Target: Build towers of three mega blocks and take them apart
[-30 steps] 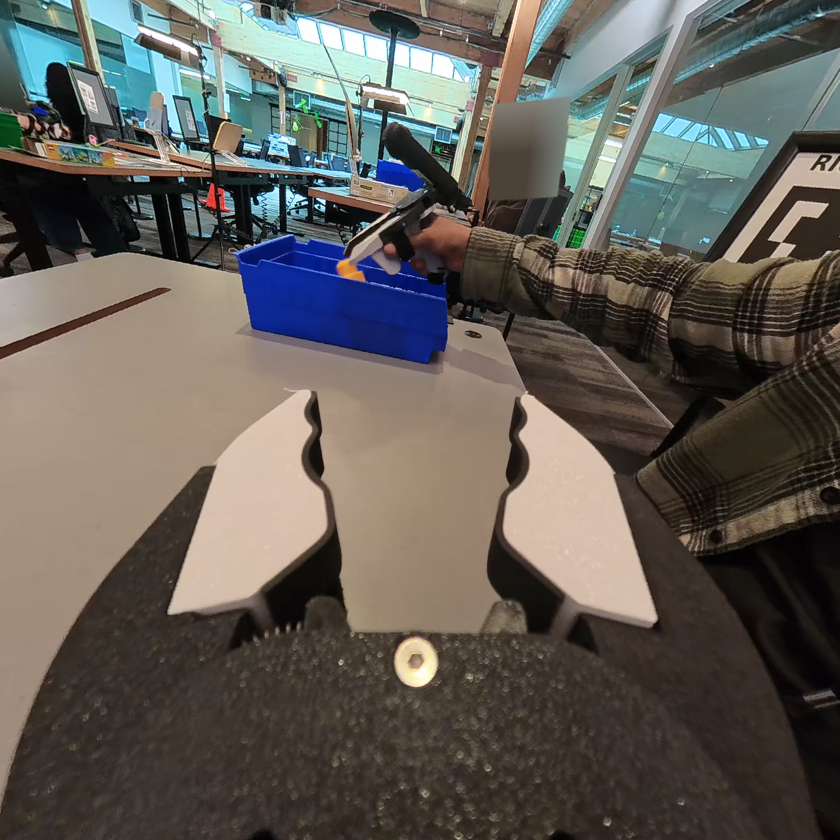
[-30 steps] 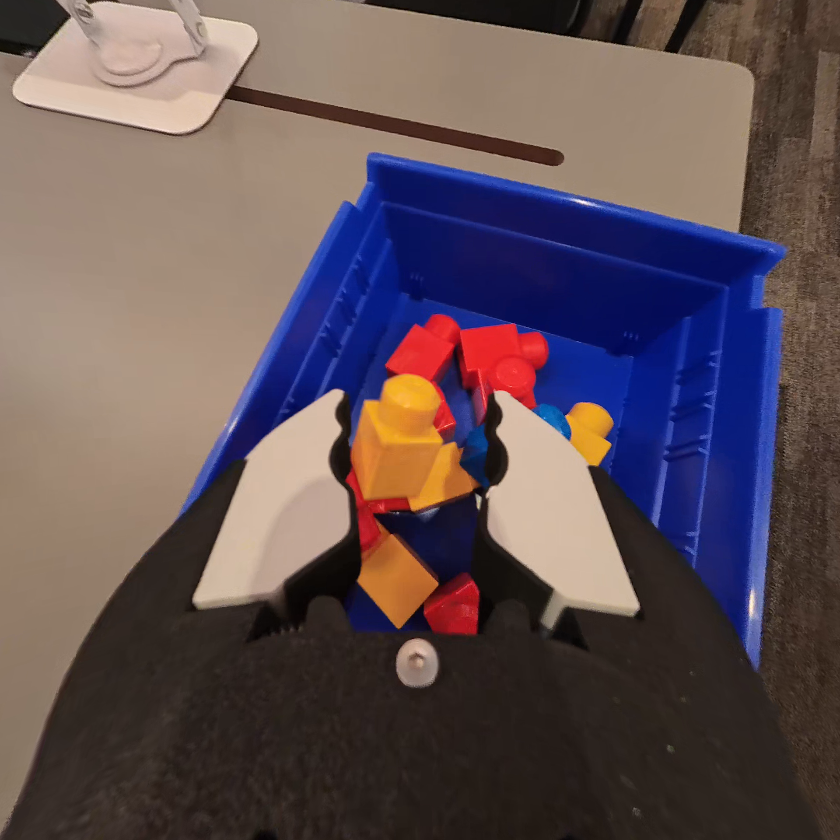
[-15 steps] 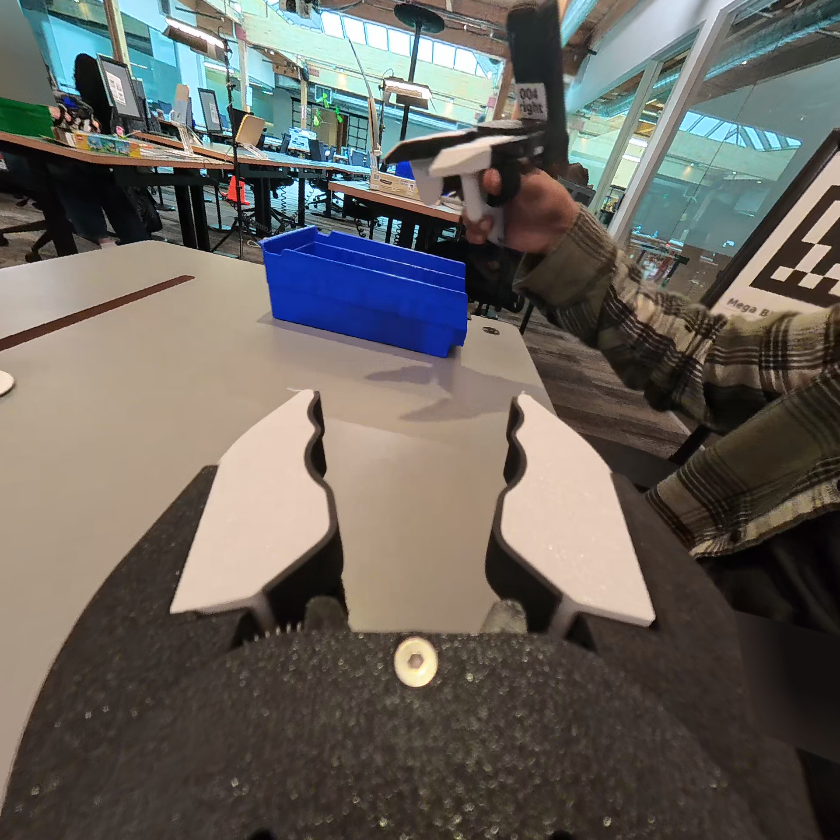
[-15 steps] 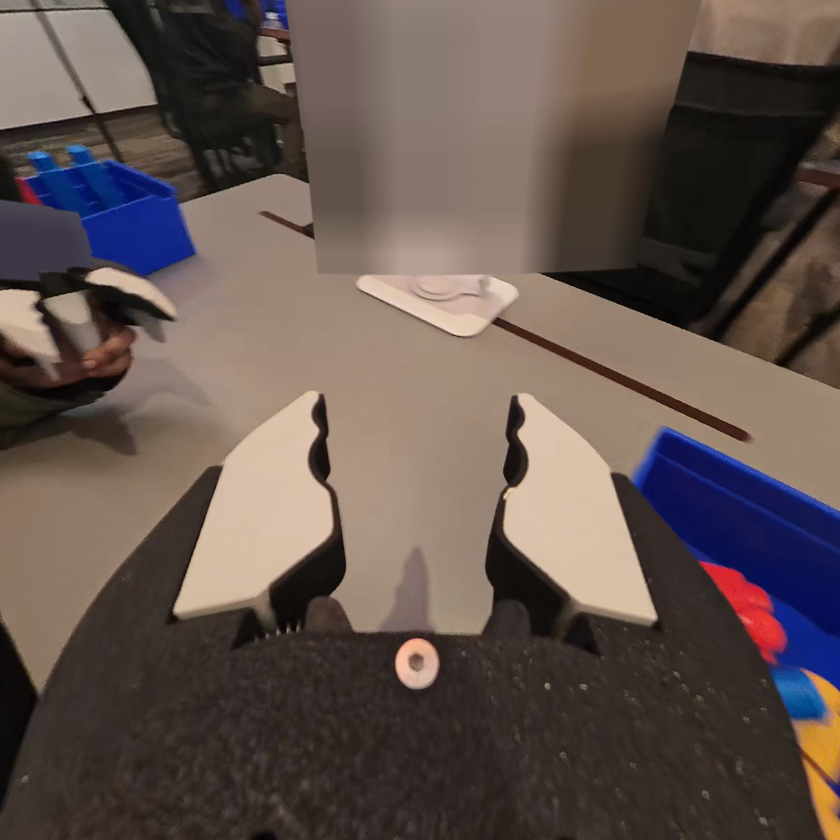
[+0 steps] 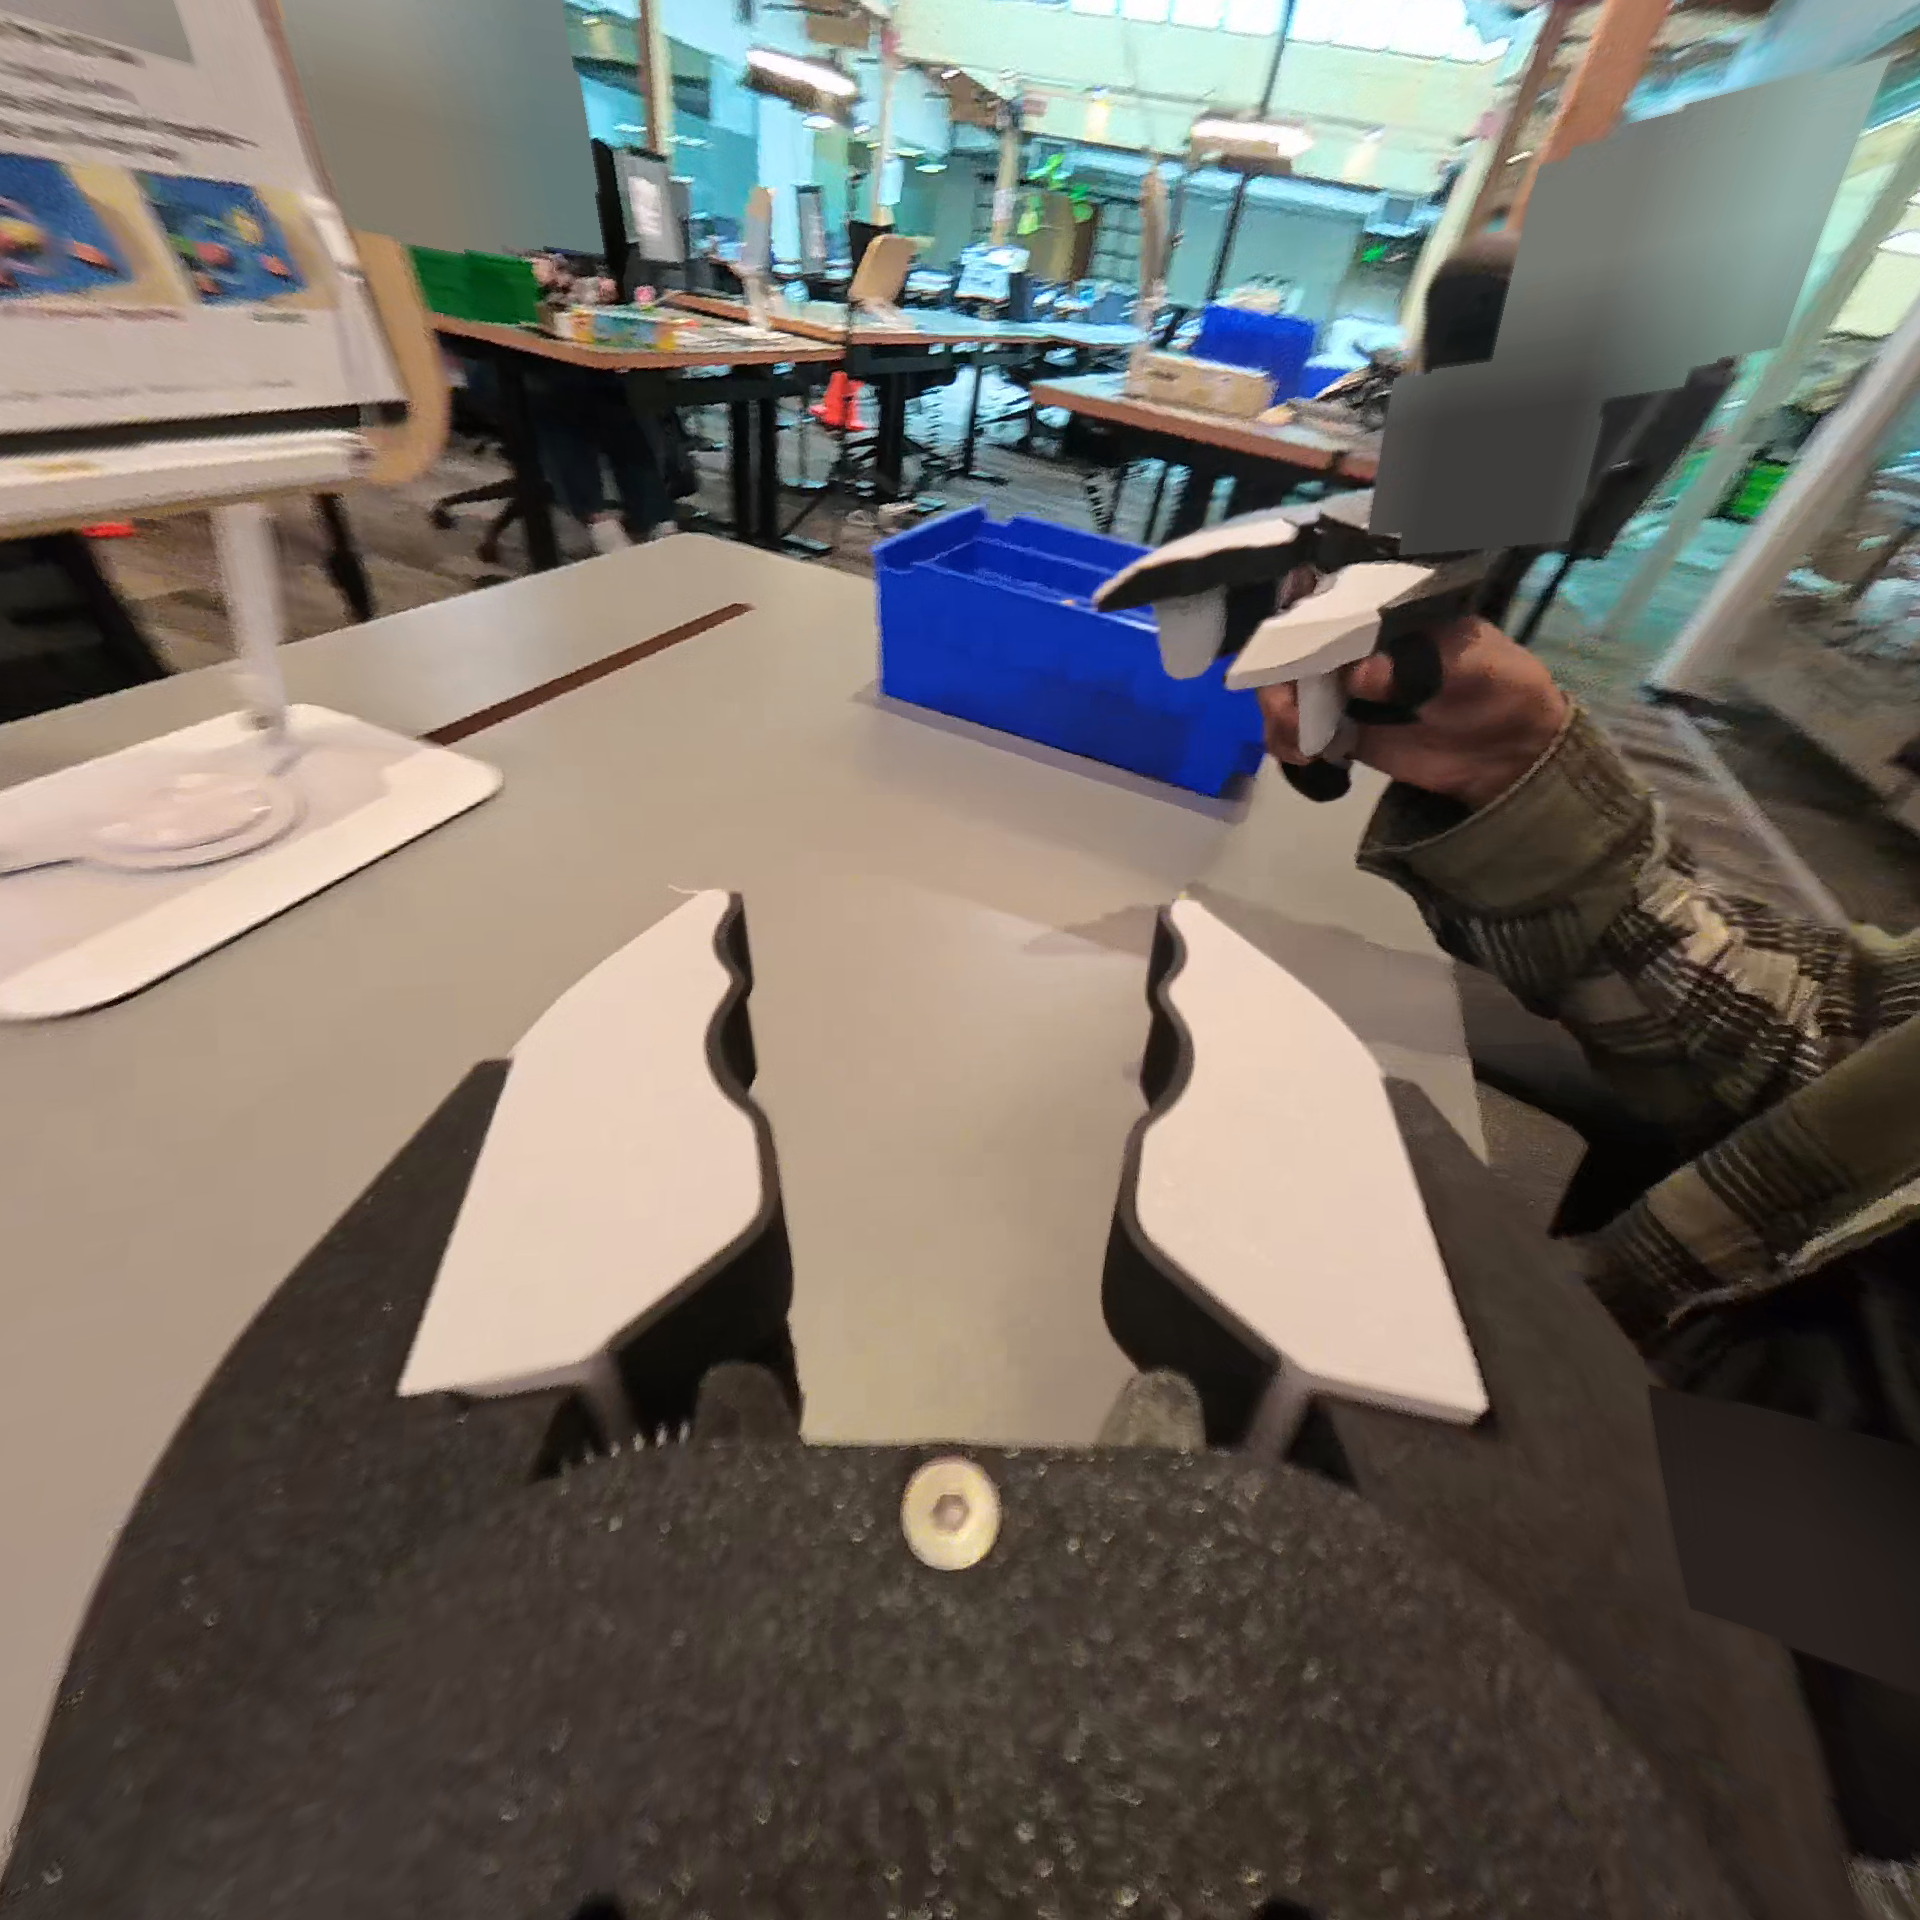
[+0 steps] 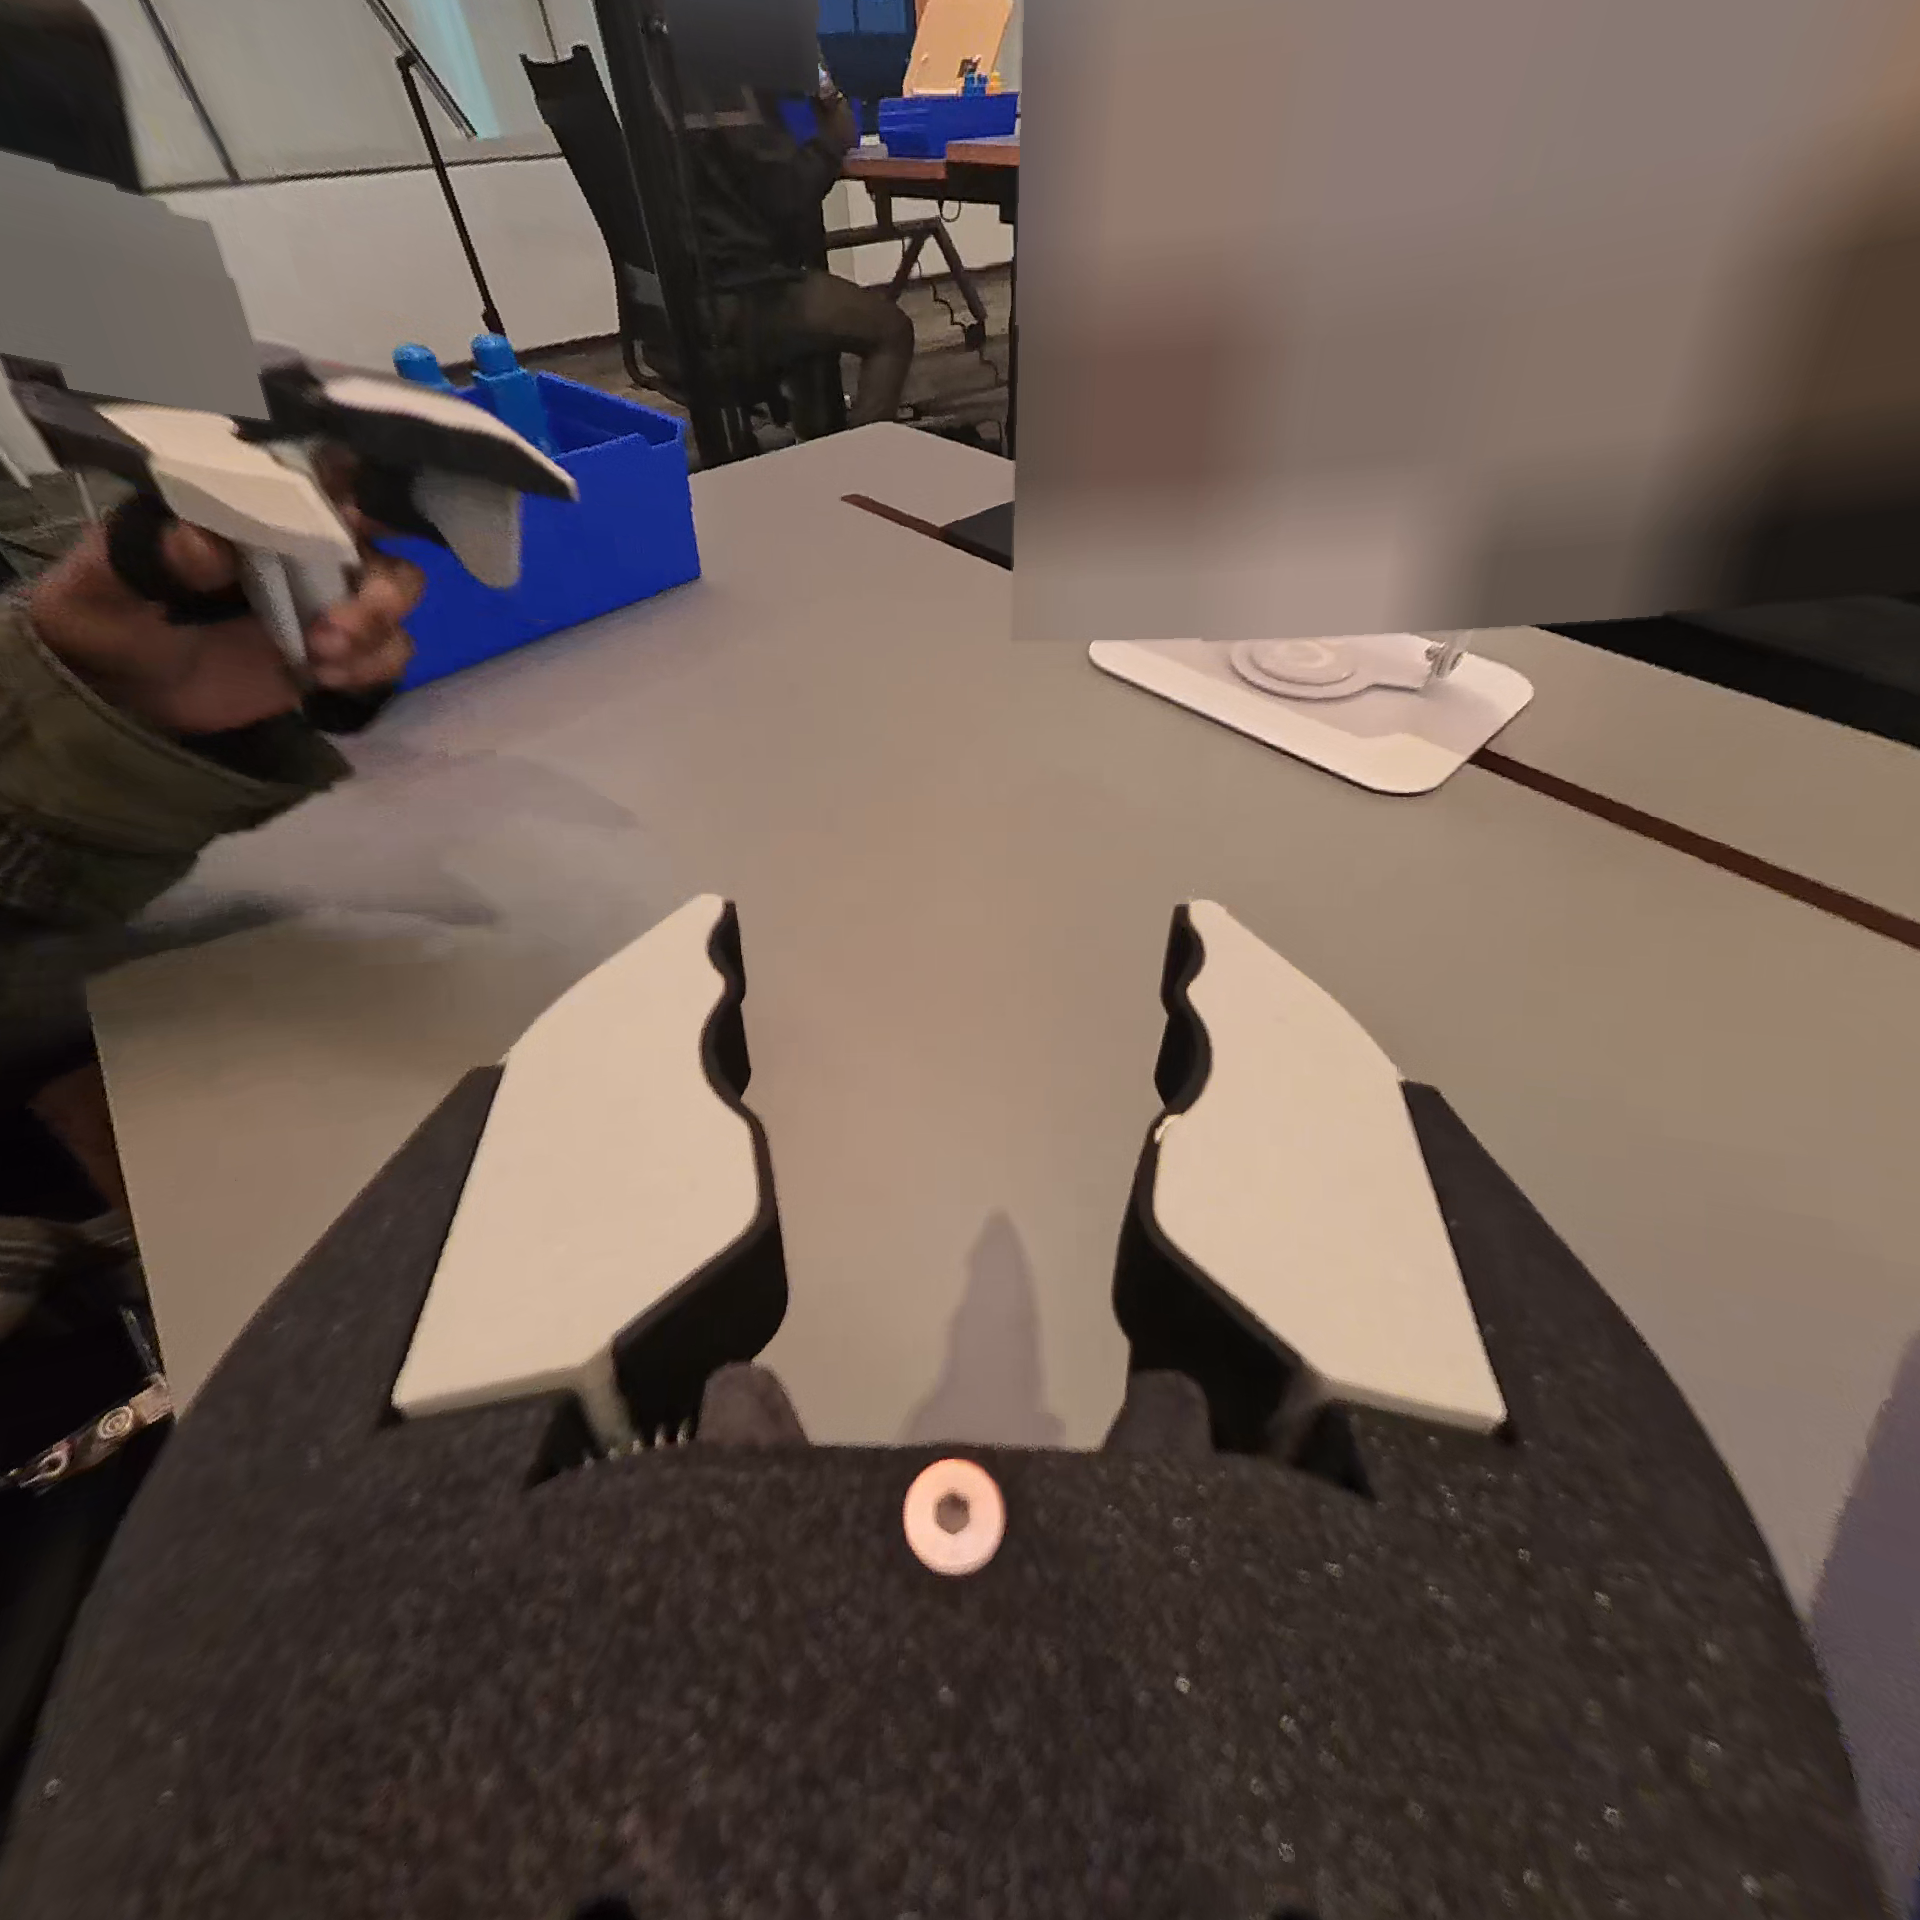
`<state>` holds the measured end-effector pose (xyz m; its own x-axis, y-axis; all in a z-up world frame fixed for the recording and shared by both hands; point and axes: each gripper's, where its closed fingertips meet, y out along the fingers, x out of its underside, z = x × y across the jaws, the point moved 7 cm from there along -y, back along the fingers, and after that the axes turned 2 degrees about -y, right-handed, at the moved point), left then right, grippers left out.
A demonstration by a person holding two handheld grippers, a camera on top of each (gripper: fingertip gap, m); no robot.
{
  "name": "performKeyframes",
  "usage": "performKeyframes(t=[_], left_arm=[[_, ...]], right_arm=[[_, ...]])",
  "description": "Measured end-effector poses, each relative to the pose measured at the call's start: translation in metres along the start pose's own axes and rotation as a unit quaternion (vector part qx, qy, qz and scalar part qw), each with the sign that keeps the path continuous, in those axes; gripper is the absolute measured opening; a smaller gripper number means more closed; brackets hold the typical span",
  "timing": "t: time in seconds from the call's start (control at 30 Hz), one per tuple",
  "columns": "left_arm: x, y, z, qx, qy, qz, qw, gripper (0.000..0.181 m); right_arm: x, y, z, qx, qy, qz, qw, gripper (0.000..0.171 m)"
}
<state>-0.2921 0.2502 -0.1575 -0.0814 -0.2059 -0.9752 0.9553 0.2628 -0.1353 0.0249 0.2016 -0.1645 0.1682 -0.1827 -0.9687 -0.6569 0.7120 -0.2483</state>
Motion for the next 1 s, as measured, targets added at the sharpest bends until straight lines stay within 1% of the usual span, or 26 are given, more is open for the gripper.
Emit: performKeyframes(t=[0.1,0.2,0.27,0.37,0.47,0.57,0.67,0.77,0.83,1.0], left_arm=[[-0.013,-0.060,-0.006,-0.095,0.010,-0.015,0.995,0.071],[-0.027,-0.136,-0.018,-0.214,0.007,-0.016,0.977,0.067],[-0.031,-0.190,-0.032,-0.308,-0.008,-0.026,0.951,0.067],[-0.028,-0.267,-0.058,-0.440,-0.032,-0.038,0.897,0.067],[-0.018,-0.319,-0.086,-0.520,-0.063,-0.048,0.850,0.068],[0.002,-0.343,-0.111,-0.558,-0.107,-0.067,0.820,0.069],[0.026,-0.349,-0.127,-0.582,-0.145,-0.082,0.796,0.070],[0.047,-0.343,-0.133,-0.590,-0.175,-0.072,0.785,0.069],[0.057,-0.337,-0.134,-0.601,-0.179,-0.066,0.776,0.069],[0.070,-0.322,-0.141,-0.620,-0.183,-0.062,0.761,0.067]], right_arm=[[0.008,0.002,-0.001,-0.011,0.005,-0.017,1.000,0.075],[0.009,0.005,-0.006,-0.031,0.010,-0.010,0.999,0.074],[0.010,0.008,-0.009,-0.038,0.008,-0.010,0.999,0.074],[0.012,0.012,-0.013,-0.048,0.007,-0.013,0.999,0.074],[0.012,0.016,-0.017,-0.061,0.006,-0.013,0.998,0.073],[0.012,0.017,-0.022,-0.066,-0.001,-0.017,0.998,0.073],[0.010,0.015,-0.024,-0.067,-0.009,-0.015,0.998,0.072],[0.008,0.013,-0.024,-0.064,-0.009,-0.011,0.998,0.071],[0.007,0.013,-0.023,-0.065,-0.007,-0.004,0.998,0.071],[0.011,0.015,-0.023,-0.074,-0.001,-0.009,0.997,0.071]])
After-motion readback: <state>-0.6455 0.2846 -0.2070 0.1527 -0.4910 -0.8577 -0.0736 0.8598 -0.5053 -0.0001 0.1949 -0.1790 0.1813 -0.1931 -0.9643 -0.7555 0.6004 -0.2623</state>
